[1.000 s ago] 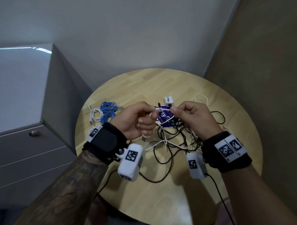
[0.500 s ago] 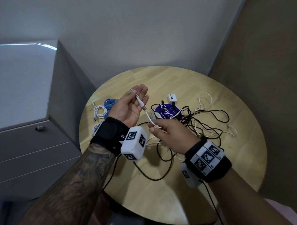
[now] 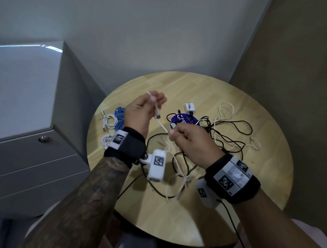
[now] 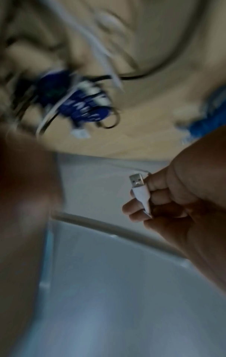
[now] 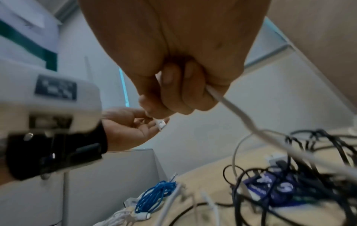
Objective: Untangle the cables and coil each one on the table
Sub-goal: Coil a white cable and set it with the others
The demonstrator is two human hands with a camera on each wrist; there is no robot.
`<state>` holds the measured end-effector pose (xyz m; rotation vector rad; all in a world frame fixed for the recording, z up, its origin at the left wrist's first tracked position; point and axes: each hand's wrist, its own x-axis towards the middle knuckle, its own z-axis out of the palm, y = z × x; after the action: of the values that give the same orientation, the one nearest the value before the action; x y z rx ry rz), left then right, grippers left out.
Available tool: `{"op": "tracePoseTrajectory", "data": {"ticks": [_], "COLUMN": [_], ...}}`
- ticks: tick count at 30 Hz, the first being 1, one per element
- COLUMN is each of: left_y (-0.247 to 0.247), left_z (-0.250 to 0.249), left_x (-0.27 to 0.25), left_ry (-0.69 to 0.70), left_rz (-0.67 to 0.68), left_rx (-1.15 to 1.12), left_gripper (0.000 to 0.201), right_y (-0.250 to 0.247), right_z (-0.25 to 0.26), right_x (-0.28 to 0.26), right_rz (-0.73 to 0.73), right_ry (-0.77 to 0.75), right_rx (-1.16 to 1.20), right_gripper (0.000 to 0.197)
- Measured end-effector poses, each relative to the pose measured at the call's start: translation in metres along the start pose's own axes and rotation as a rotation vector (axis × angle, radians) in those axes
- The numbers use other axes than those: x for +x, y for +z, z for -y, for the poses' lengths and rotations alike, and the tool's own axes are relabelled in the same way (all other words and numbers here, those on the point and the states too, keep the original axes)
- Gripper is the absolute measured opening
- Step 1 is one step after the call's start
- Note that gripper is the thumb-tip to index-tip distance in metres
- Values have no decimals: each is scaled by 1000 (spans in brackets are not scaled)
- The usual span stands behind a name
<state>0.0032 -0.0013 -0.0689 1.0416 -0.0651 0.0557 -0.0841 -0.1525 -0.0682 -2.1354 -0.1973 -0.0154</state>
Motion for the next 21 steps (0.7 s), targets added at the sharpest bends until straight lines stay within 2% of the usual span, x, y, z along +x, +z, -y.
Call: {"op": "tracePoseTrajectory", "data": {"ticks": [2,4,6,8,10,12,14,17,19,21], "left_y": [8,12,16,21,27,27,23,10,-1,-7], "left_z": [8,14,14,10,5,1,-4,-12,-16,-16], "left_x": [-10,-16,-21,-23,-27,-29,-26,-11,1,4], "left_ry": [52,17,-113,-297,-410,-479,-521,-511,-436,-359], "left_rz": [127,258,401,515,572,567,521,312,171,94], "left_rx": [224,389,429,411,360,193,-36,-374,-398,-323], "left_gripper": [16,16,22,32,30,25,21,19,20,19], "right_y": [-10,-24,-39,-50,-56,-54,-44,-23,-9,-2], "right_z": [9,16,15,10,-2,-12,-22,-30,-24,-12], "right_x": [0,0,-1,1,6,11,15,9,3,-2], "right_rz": [-28,-67,-148,-254,-348,-367,-316,-97,53,130], "right_ry": [-26,-43,-71,-89,-82,-57,-11,64,63,19], "right_rx": [147,305,322,202,92,75,60,-98,-117,-116], "right_gripper": [17,10,11,11,9,12,15,19,22,24]}}
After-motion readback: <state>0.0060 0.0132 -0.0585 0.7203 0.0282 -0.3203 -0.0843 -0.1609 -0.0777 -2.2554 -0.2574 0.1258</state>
